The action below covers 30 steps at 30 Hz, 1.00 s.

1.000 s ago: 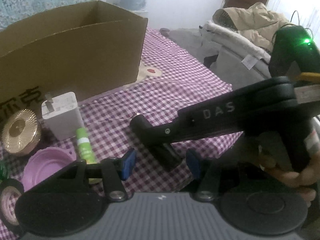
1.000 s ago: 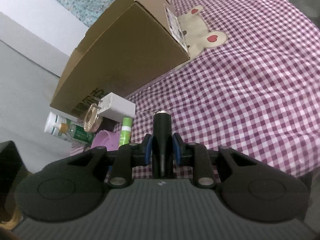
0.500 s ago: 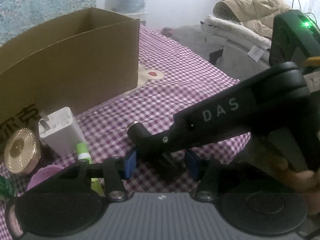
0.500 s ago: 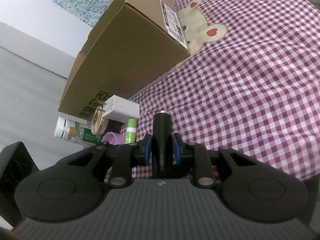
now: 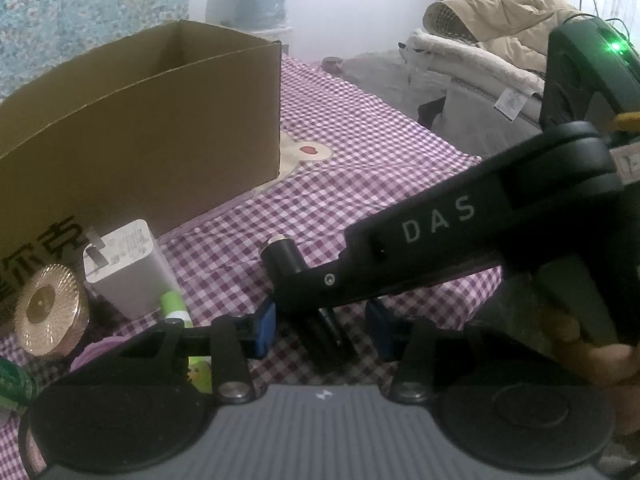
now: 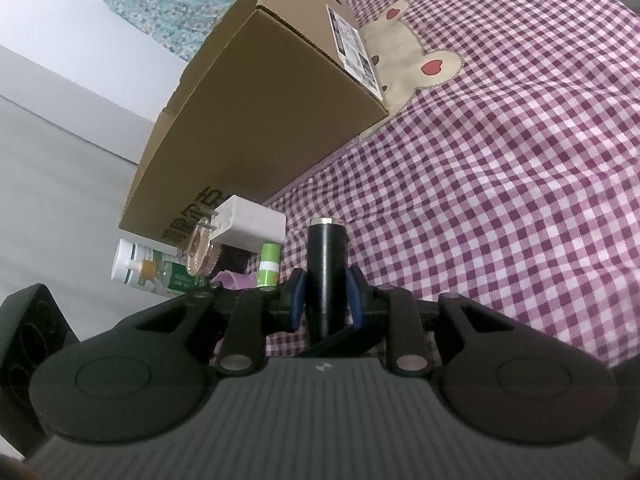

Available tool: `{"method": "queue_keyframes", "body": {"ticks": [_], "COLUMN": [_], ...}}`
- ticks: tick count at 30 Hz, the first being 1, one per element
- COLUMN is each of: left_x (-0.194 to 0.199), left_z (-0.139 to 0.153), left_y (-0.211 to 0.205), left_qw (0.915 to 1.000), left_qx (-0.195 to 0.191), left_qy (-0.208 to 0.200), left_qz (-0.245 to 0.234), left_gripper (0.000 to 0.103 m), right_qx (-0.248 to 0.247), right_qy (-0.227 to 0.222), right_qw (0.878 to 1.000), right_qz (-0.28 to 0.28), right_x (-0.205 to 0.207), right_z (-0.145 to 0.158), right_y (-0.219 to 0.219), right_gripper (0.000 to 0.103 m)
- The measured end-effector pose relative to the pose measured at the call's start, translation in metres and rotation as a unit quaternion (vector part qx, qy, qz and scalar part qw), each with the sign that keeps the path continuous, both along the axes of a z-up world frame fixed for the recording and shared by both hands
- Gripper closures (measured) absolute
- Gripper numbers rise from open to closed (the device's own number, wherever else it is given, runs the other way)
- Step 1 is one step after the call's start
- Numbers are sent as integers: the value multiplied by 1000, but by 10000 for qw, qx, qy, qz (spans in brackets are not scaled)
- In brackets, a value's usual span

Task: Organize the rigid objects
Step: 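Close the right gripper around the black battery, then carry the black battery into the box and open the right gripper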

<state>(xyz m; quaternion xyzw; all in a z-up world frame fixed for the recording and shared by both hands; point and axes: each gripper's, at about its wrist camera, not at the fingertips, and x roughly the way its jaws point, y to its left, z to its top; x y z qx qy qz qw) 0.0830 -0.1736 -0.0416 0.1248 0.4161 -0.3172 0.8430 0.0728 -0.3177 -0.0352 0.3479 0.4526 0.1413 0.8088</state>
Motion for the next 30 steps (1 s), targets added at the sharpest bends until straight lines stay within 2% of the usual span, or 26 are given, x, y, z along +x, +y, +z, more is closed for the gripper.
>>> {"method": "queue_keyframes", "body": {"ticks": [7, 13, 21, 30], "left_x": [-4, -9, -17, 2], "left_z": [5, 20, 67, 118], "left_y": [2, 2, 12, 27], "left_qw": [10000, 9998, 9974, 9928], "left_qx": [7, -59, -487, -642], "left_qy": [-82, -208, -513, -889], "left_qz": [25, 12, 131, 472], "left_gripper": [55, 57, 61, 62], "right_qx": [24, 15, -16, -51], "right_qy": [-49, -155, -843, -1382], "right_qw": [10000, 9999, 9964, 9899], "right_qz": [2, -57, -6, 326], "right_x": [-1, -6, -21, 7], "right_z": [3, 16, 73, 125], "right_y": [3, 4, 9, 29], "right_gripper": [81, 81, 81, 81]}}
